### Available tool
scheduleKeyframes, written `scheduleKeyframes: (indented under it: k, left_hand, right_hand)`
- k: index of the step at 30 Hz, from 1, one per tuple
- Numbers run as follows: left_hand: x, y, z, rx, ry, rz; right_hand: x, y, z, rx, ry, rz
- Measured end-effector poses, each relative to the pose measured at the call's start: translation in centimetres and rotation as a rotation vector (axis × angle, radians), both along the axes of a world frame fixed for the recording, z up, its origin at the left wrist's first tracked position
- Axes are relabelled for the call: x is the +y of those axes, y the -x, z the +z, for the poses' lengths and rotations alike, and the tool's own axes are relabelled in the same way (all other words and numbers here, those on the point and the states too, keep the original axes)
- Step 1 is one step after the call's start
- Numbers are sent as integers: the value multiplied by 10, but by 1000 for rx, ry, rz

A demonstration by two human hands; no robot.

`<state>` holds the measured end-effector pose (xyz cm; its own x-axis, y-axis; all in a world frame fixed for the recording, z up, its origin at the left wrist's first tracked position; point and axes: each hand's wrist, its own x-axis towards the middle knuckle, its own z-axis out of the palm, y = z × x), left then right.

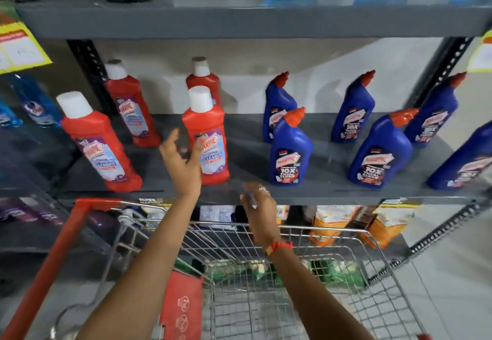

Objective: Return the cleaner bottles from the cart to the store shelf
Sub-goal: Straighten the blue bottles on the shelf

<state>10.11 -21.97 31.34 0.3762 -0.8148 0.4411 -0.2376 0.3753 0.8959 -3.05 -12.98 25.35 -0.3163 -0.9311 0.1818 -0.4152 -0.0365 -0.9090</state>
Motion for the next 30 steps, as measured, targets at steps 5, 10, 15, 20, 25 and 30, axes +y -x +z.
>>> scheduleKeyframes:
  k: [5, 10, 15, 20, 25, 30]
  left_hand:
    - [33, 60, -8, 16, 187, 218]
    - [67, 157, 3, 86, 312, -71]
    - [77, 240, -2, -34, 238, -376]
    - [54, 295, -20, 80, -429, -772]
    - [56, 320, -22, 80, -636, -855]
    - [66, 324, -19, -77, -537, -761]
  right_hand:
    - [48, 78, -24, 19, -18, -178]
    - [62, 165, -19, 121, -93, -246]
    - [69, 238, -9, -7, -19, -531]
    - [56, 282, 15, -60, 49, -391]
    - [42, 305, 29, -206, 24, -149]
    - [38, 324, 27, -206, -64, -54]
